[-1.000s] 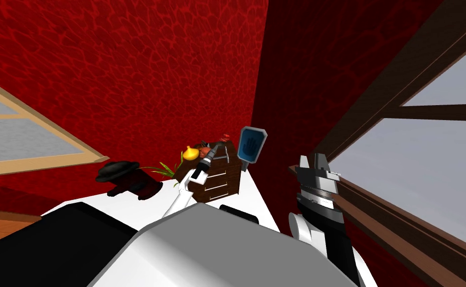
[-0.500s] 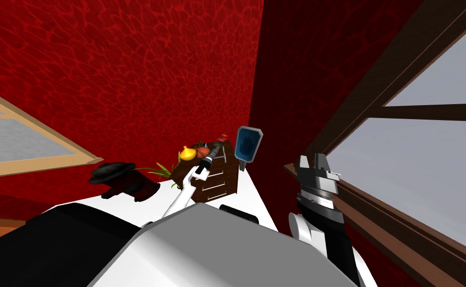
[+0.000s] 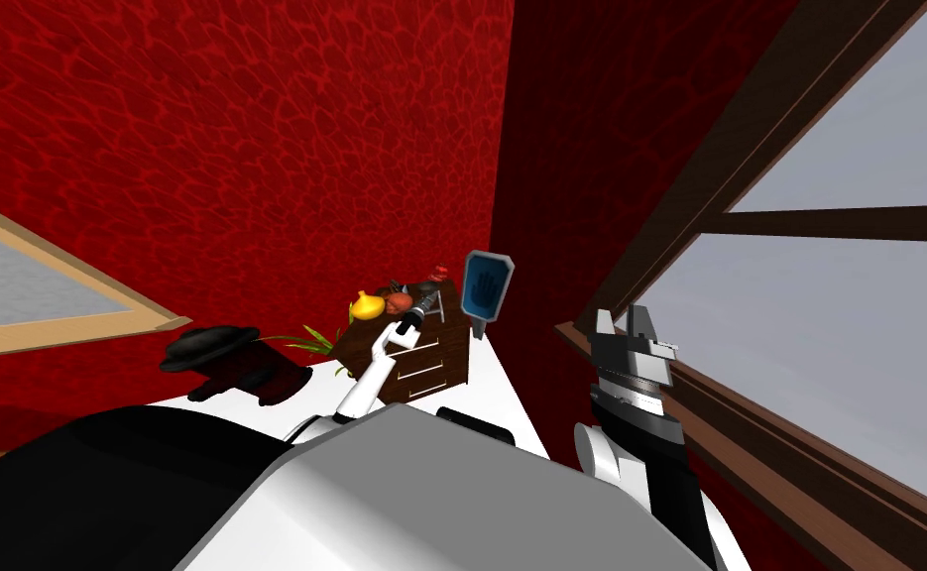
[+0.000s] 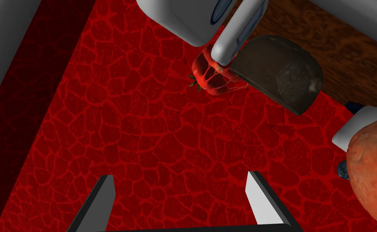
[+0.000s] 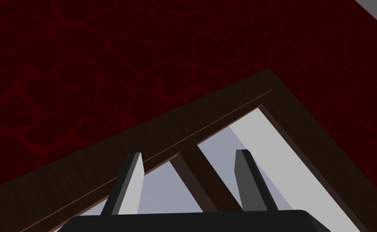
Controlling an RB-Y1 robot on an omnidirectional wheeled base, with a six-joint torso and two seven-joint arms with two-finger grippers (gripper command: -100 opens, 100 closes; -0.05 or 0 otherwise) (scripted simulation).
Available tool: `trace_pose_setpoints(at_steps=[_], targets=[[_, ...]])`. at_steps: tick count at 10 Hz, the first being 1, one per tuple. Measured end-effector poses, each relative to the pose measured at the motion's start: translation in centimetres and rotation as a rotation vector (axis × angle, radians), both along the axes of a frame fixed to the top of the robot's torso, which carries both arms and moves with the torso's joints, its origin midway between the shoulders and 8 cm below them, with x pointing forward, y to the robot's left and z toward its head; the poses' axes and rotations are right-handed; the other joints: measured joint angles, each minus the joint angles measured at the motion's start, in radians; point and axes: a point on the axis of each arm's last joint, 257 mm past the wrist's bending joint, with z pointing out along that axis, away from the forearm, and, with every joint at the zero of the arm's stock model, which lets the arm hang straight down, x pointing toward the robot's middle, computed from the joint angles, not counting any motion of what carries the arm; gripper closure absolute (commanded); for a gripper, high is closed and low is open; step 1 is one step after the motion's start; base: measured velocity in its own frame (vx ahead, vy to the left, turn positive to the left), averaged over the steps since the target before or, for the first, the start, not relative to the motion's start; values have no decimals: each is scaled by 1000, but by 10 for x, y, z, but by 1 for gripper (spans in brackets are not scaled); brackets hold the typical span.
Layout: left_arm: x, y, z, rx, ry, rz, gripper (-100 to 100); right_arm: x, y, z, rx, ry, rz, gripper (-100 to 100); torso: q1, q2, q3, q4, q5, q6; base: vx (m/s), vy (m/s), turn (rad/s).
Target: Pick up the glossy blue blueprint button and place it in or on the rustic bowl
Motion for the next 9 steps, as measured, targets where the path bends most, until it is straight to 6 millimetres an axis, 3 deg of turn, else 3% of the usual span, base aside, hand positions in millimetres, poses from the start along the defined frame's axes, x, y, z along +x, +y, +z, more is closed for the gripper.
trace_pose_setpoints(at_steps=[9], targets=[[46, 46, -45, 144, 238, 104, -100, 0, 0, 0, 0, 0, 0, 0, 2, 1, 1, 0, 0, -1, -21, -42, -48]])
